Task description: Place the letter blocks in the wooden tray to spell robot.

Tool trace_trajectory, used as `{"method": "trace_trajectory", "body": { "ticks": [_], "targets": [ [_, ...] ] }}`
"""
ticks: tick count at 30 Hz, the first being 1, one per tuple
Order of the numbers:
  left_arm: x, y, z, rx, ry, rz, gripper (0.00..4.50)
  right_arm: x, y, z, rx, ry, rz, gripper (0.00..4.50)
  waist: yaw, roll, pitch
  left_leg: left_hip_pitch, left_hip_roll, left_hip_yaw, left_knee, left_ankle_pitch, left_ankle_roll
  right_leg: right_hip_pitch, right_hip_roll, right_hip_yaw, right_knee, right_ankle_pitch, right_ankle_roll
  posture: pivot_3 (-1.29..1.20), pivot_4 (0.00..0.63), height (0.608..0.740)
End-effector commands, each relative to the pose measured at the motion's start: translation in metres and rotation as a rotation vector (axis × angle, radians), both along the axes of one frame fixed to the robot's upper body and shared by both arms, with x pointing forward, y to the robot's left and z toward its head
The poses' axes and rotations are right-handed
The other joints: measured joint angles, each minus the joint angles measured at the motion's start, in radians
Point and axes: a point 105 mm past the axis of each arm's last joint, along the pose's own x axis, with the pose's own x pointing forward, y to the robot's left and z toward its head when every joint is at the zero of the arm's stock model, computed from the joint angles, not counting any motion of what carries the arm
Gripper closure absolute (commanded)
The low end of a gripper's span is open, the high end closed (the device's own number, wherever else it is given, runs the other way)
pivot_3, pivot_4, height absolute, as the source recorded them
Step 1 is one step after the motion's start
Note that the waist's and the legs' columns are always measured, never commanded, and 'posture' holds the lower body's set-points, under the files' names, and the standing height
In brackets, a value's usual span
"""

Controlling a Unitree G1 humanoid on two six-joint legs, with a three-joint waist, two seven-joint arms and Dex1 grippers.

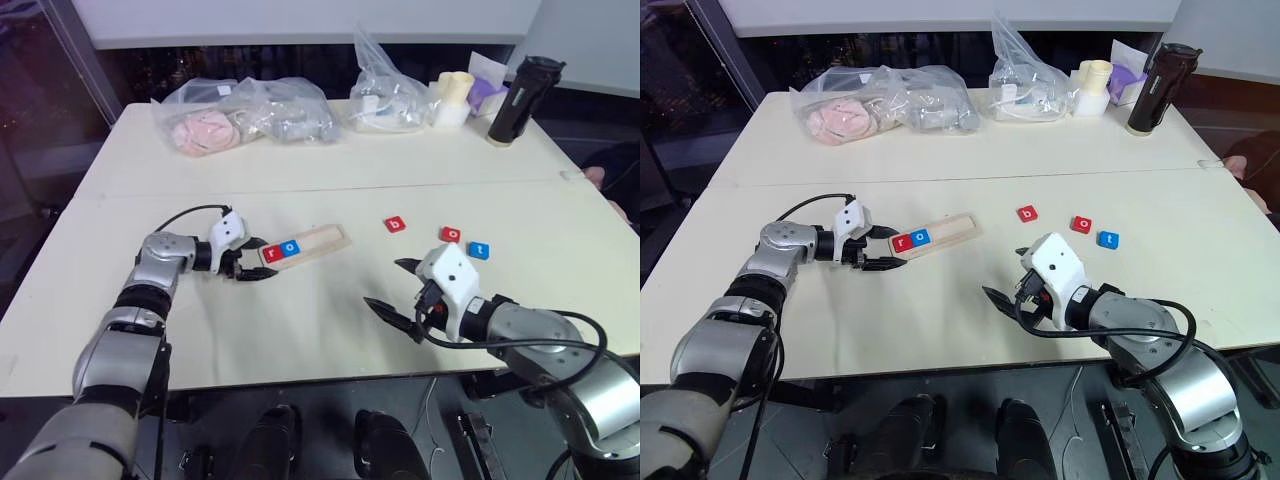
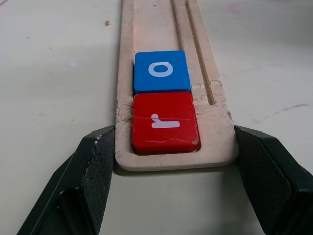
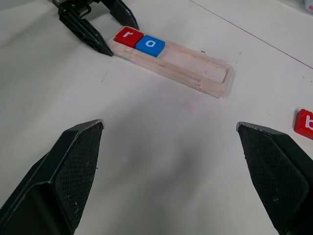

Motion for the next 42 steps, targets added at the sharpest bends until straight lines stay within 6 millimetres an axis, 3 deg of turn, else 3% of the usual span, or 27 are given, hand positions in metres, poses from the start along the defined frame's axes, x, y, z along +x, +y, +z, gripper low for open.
{"method": "trace_trajectory", "body": {
  "ticks": [1, 10, 19, 31, 34, 42],
  "targets": [
    [-0.025, -0.016, -0.022, 0.037, 0.079, -0.149, 1.35, 0.003, -0.002, 0.01, -0.016, -0.05, 0.005, 0.0, 0.001, 0.0, 0.0, 0.0, 0.0, 0.0, 0.0, 0.0, 0.001, 0.0, 0.0, 0.0, 0.0, 0.0, 0.0, 0.0, 0.15, 0.738],
    [-0.063, -0.055, -0.017, 0.018, 0.054, -0.351, 1.35, 0.008, -0.016, 0.018, -0.056, -0.067, -0.009, 0.0, 0.002, 0.0, 0.0, -0.001, -0.001, 0.0, 0.0, -0.002, 0.0, 0.0, -0.002, 0.001, -0.002, 0.0, 0.0, 0.0, 0.15, 0.738],
    [-0.079, -0.072, -0.019, 0.029, 0.033, -0.371, 1.35, 0.005, -0.019, 0.017, -0.068, -0.062, -0.018, 0.0, 0.002, 0.0, 0.0, -0.001, 0.0, 0.0, 0.0, -0.002, 0.0, -0.001, -0.001, 0.001, -0.001, -0.001, 0.0, 0.0, 0.15, 0.738],
    [-0.083, -0.071, -0.028, 0.037, 0.056, -0.302, 1.35, 0.006, -0.018, 0.016, -0.067, -0.062, -0.019, 0.0, 0.002, 0.0, 0.0, -0.001, 0.0, 0.0, 0.0, -0.002, -0.001, -0.001, -0.002, 0.002, -0.002, -0.002, 0.002, 0.0, 0.15, 0.738],
    [-0.081, -0.066, -0.034, 0.046, 0.066, -0.284, 0.03, 0.007, -0.016, 0.016, -0.065, -0.063, -0.013, 0.0, 0.002, 0.0, 0.0, -0.001, 0.0, 0.0, -0.001, -0.002, -0.001, -0.001, -0.002, 0.002, -0.002, -0.002, 0.002, 0.0, 0.15, 0.738],
    [-0.077, -0.041, -0.042, 0.114, 0.046, -0.246, 0.01, 0.007, -0.013, 0.017, -0.064, -0.063, 0.003, 0.0, 0.0, 0.002, -0.001, -0.001, 0.0, 0.0, -0.001, -0.002, -0.001, -0.001, -0.002, 0.002, -0.002, -0.002, 0.002, 0.0, 0.15, 0.738]
  ]
}}
